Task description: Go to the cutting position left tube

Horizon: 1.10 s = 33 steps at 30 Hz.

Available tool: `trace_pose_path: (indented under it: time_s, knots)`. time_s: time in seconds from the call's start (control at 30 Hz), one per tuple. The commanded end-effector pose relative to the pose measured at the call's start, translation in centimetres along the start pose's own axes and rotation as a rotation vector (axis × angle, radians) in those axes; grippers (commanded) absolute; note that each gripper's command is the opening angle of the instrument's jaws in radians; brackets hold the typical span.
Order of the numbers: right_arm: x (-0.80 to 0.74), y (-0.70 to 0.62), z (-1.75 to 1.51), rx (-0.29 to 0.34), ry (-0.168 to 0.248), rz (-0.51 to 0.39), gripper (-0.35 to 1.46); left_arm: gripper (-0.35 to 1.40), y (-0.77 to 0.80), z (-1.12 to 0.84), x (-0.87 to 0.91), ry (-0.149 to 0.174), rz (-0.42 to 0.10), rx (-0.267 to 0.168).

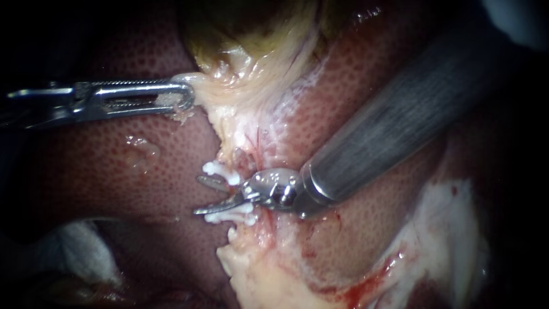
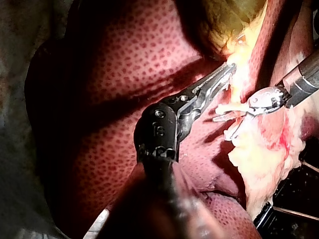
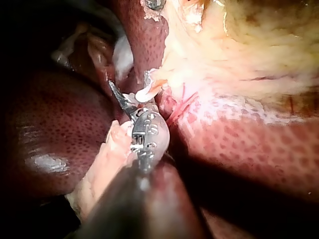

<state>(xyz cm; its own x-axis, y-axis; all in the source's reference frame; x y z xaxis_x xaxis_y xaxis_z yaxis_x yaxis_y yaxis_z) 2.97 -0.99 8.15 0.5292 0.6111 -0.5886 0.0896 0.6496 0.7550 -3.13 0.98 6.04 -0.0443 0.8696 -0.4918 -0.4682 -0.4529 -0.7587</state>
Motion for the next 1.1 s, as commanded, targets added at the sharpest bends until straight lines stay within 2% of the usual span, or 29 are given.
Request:
trace_pose_path:
  time_s: [0.03,0.33,0.37,0.4,0.43,0.47,0.67,1.1]
  knots:
    - [0.01,0.00,0.01,0.000,0.004,-0.001,1.35,-0.35,0.00,0.00,0.00,0.000,0.000,0.000]
    - [0.02,-0.01,0.04,0.003,0.016,0.003,1.33,-0.35,0.00,0.00,0.00,0.000,0.000,0.000]
    - [0.02,-0.02,0.04,0.026,0.015,0.030,0.99,-0.35,0.00,0.00,0.00,0.000,0.000,0.000]
    - [-0.01,-0.04,-0.02,0.135,-0.031,0.139,0.31,-0.35,0.00,0.00,0.00,0.000,0.000,0.000]
    - [0.00,-0.05,0.00,0.108,-0.027,0.134,-0.20,-0.35,0.00,0.00,0.00,0.000,0.000,0.000]
    - [0.01,-0.04,0.00,0.082,-0.023,0.108,-0.35,-0.35,0.00,-0.01,0.00,0.000,0.000,0.000]
    - [0.00,0.04,0.06,0.097,-0.025,0.063,-0.35,-0.35,0.00,-0.01,0.01,0.000,-0.001,0.001]
    - [0.00,0.05,0.05,0.101,-0.023,0.086,-0.35,-0.35,-0.01,-0.01,0.00,0.000,-0.001,0.000]
